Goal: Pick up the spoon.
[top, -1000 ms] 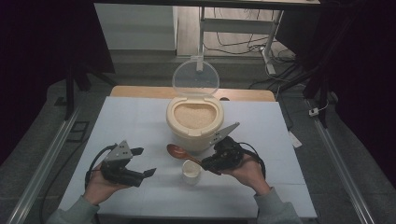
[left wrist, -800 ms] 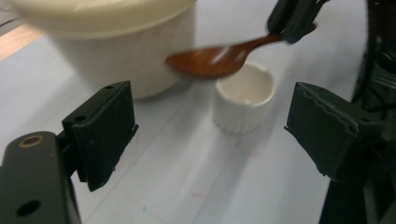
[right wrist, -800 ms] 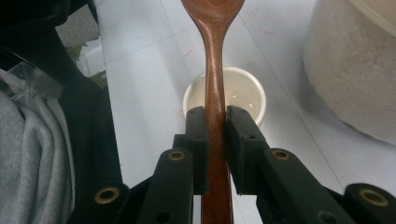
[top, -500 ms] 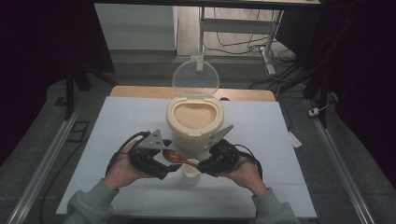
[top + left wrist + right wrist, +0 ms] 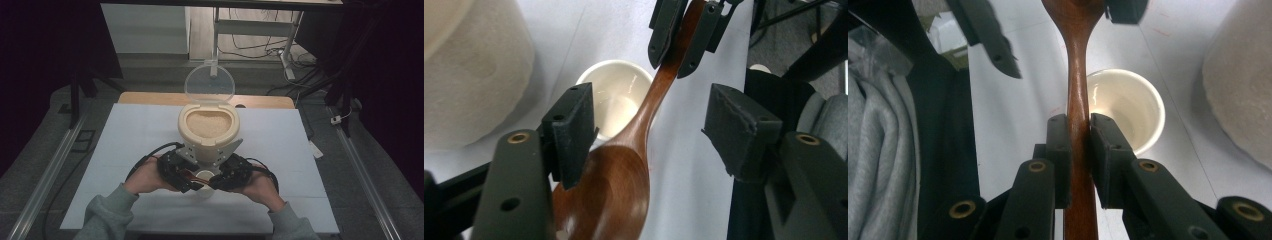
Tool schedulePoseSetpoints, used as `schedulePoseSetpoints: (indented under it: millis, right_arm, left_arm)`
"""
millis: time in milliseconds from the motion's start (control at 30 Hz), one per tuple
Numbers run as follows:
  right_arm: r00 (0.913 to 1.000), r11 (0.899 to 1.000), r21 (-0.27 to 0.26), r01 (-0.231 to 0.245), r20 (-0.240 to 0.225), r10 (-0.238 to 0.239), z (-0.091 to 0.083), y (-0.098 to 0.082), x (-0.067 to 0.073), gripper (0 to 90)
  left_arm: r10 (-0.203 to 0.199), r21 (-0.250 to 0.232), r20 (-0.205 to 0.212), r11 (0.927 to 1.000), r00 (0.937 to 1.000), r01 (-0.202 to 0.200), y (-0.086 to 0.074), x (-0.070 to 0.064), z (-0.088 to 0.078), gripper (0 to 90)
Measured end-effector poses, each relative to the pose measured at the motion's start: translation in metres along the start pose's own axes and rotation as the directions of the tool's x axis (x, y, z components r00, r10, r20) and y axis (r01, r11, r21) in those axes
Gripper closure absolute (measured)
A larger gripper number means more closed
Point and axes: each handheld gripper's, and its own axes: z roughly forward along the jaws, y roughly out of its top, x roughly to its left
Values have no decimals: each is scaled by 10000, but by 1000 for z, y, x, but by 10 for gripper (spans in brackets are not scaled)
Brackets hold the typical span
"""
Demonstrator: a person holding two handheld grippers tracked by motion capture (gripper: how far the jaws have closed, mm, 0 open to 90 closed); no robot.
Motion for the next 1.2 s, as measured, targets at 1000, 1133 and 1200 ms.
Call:
schedulePoseSetpoints:
  millis: [1000,1133,1200]
  right_arm:
    - [9929,9904,-813,1118,500,-1079,-10,-4,5,706]
    - [9920,9743,-2213,422,1254,-145,-27,-8,3,565]
    - [9841,9524,-3044,149,1732,400,-37,-12,2,517]
  left_arm:
    - [519,604,631,9966,9967,-557,-3,0,20,785]
    - [371,43,47,9993,9993,-371,-4,1,14,786]
    - [264,-264,-226,9993,9994,-270,-5,1,11,786]
